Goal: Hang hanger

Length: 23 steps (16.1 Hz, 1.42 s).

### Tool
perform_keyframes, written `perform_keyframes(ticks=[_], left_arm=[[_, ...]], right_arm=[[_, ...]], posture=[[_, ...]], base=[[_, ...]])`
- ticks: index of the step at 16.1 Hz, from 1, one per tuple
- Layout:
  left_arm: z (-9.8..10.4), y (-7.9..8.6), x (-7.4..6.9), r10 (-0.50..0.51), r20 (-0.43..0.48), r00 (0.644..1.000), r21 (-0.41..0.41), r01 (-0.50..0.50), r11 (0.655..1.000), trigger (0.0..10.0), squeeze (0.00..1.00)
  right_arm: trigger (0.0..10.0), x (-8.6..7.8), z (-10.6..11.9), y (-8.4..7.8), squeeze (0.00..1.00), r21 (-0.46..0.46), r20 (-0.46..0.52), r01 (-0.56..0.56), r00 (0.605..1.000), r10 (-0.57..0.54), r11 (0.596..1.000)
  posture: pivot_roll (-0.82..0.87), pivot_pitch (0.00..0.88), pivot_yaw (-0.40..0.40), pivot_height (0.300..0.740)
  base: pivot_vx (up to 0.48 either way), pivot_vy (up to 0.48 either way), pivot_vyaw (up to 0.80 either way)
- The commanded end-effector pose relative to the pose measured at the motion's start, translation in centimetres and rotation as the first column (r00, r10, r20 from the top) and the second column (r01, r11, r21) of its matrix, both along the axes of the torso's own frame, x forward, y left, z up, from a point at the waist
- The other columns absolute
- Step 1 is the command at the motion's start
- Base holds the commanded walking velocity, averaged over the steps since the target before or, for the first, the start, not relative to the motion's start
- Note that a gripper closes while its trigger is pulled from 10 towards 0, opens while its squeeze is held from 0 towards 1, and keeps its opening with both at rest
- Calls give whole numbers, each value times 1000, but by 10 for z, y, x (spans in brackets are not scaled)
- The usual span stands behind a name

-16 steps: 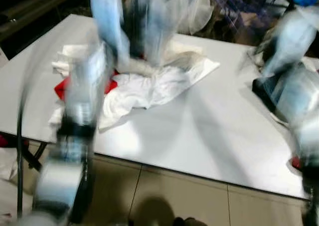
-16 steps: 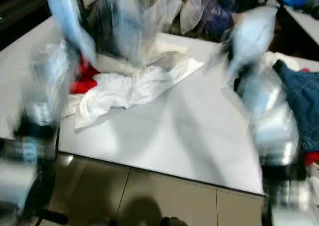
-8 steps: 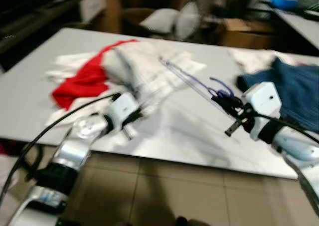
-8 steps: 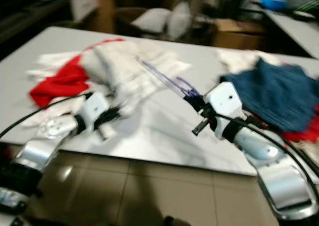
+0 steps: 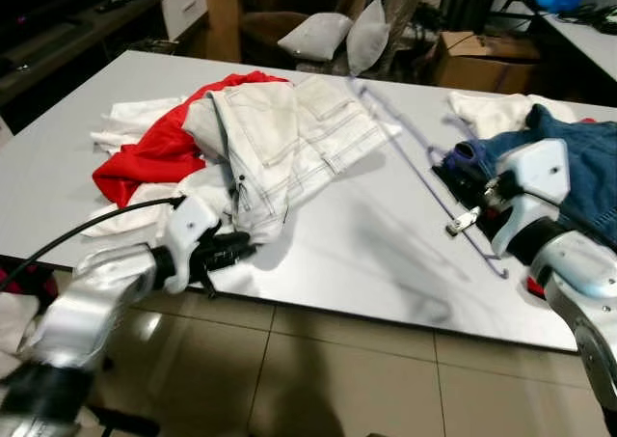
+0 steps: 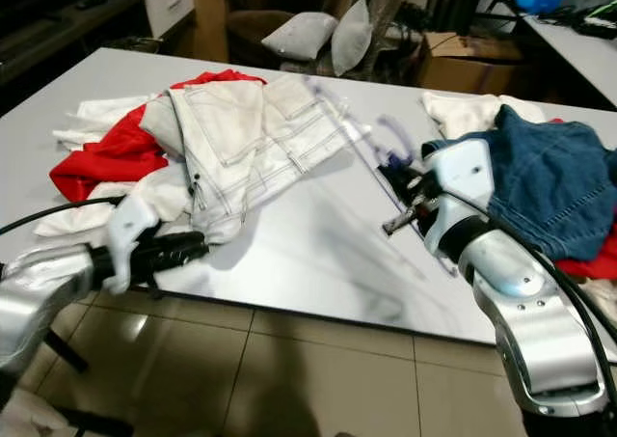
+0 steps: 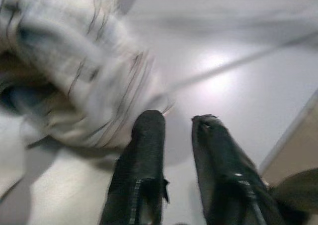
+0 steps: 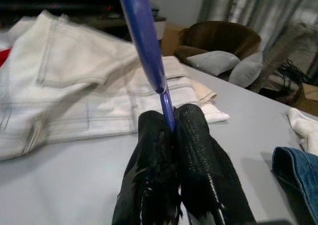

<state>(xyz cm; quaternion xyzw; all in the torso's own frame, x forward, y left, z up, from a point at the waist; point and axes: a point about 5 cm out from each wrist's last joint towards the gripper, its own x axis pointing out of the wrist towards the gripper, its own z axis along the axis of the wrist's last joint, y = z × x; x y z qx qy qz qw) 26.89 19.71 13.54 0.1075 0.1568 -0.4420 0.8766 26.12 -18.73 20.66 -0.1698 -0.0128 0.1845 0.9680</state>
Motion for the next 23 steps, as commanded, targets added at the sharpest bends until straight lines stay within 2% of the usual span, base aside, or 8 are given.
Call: perform_keyframes(ticks=[1, 5, 8, 9, 11, 16, 18, 23], left_arm=[[12, 1, -5, -29, 9, 1000, -39, 30, 999, 10000, 1000], [57, 22, -31, -9, 92, 996, -112, 19, 993, 10000, 1000], [95, 7, -6, 256, 282, 925, -316, -163, 935, 10000, 1000], [96, -1, 2, 346, 301, 889, -363, -229, 903, 10000, 247], [89, -17, 10, 450, 308, 838, -419, -305, 855, 10000, 137], [33, -52, 22, 558, 262, 787, -314, -477, 821, 10000, 149], [28, -54, 27, 592, 250, 767, -330, -507, 796, 10000, 145], [22, -65, 22, 556, 302, 774, -284, -484, 828, 10000, 145]], right_arm=[[10000, -1, 5, -5, 0, 21, 10, 33, 999, -33, 999], [10000, 1, -4, -5, 0, 68, -42, 71, 997, -68, 995], [10000, 0, -20, -1, 0, 200, -145, 176, 978, -149, 964], [10000, -2, -28, 0, 0, 216, -171, 228, 966, -193, 949], [10000, -5, -38, 1, 0, 230, -215, 316, 939, -269, 920], [10000, -10, -40, 5, 0, 226, -165, 397, 915, -367, 889], [10000, -5, -35, 8, 0, 233, -127, 387, 922, -366, 892], [10000, -1, -37, 13, 0, 267, -111, 374, 928, -357, 888]], posture=[[-41, 0, -32, 740], [-11, 0, -66, 740], [-12, 0, -62, 740], [-14, 0, -61, 740], [-24, 0, -58, 740], [-59, 0, -31, 740], [-56, 0, -43, 740], [-43, 0, -46, 740]], base=[[0, 0, 0], [0, 0, 0], [0, 0, 0], [0, 0, 0], [0, 0, 0], [0, -302, 0], [0, -398, 0], [0, -377, 0]])
